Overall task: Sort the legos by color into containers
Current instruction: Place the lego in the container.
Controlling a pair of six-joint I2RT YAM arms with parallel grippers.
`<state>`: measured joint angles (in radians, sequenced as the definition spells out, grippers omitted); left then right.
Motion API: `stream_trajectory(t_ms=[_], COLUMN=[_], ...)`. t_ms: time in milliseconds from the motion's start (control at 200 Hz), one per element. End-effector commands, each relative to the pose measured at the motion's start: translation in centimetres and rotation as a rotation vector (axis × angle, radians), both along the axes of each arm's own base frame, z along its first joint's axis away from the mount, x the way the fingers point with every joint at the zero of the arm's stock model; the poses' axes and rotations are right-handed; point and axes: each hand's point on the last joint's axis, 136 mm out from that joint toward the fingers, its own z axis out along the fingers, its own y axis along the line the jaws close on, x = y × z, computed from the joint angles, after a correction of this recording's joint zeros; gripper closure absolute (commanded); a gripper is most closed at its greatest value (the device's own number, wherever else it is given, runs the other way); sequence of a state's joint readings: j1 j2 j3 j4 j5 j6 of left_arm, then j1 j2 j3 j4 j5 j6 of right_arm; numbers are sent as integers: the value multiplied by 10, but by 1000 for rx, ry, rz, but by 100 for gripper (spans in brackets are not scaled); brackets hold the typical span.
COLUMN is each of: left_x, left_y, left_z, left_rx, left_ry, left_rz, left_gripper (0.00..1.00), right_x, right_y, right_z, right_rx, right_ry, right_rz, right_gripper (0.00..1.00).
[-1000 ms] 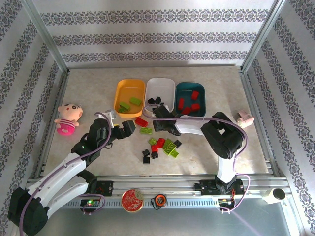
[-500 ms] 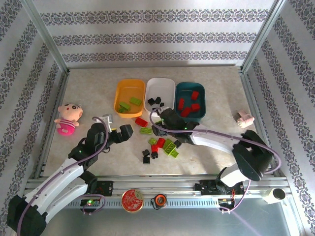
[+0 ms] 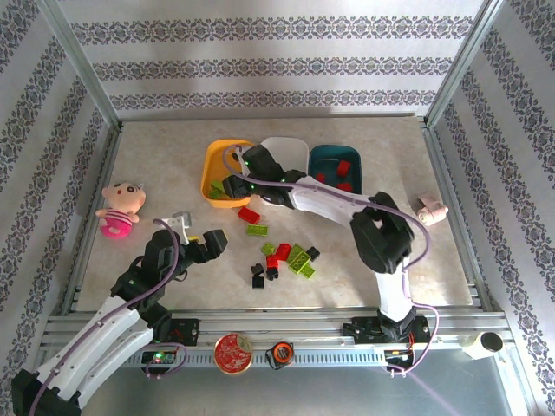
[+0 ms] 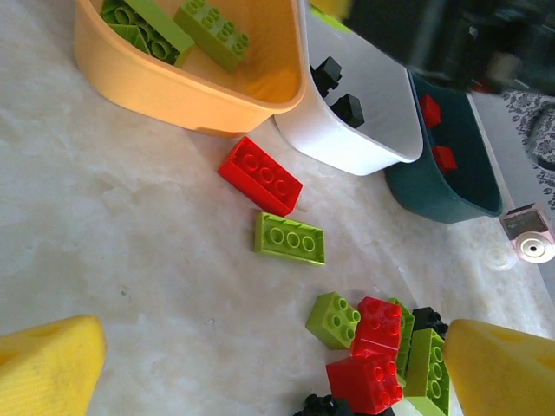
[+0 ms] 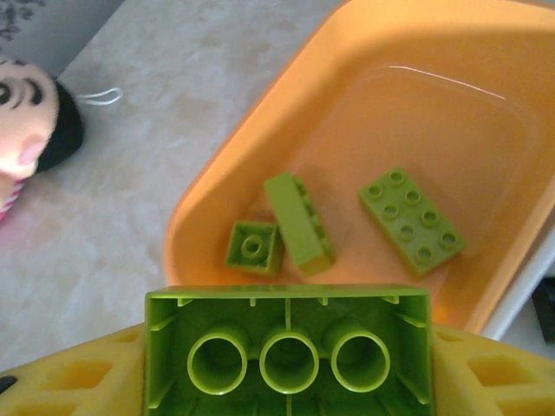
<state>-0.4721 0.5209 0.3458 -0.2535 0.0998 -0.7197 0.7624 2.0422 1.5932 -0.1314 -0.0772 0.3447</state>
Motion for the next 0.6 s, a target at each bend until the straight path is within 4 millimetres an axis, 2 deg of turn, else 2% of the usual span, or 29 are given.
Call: stream_trajectory(t_ms=[0,65,120,245,370,485,595], left_x=[-6,-6,-7,-7,-8,-10,-22], left_y=[3,2,1,-9,-25,-46,-70], left_z=[-6,-5,-5,-6,-17,-31,-46], left_rx=[37,37,37,38,40,40,148], left_ry=[30,27,27,39,102,143,158], left_rz=[-4,-12,-20,-81,-165,-230,-324], left_gripper=[0,0,0,0,2,7,9], right_x=[26,39,47,45,22,-8,-37], right_y=[0,3,4,-1,-23,-56,-89], right_z=[-4,-3,6,33,47,36,21], right_rx=[-10,-12,-8,21,32,2,-13], right_ry=[33,30,16,-20,-48,-40,-23], right_rz=[-51,-71,-78,-79,-85,-107,-137], right_gripper=[29,19,16,13,13,13,13])
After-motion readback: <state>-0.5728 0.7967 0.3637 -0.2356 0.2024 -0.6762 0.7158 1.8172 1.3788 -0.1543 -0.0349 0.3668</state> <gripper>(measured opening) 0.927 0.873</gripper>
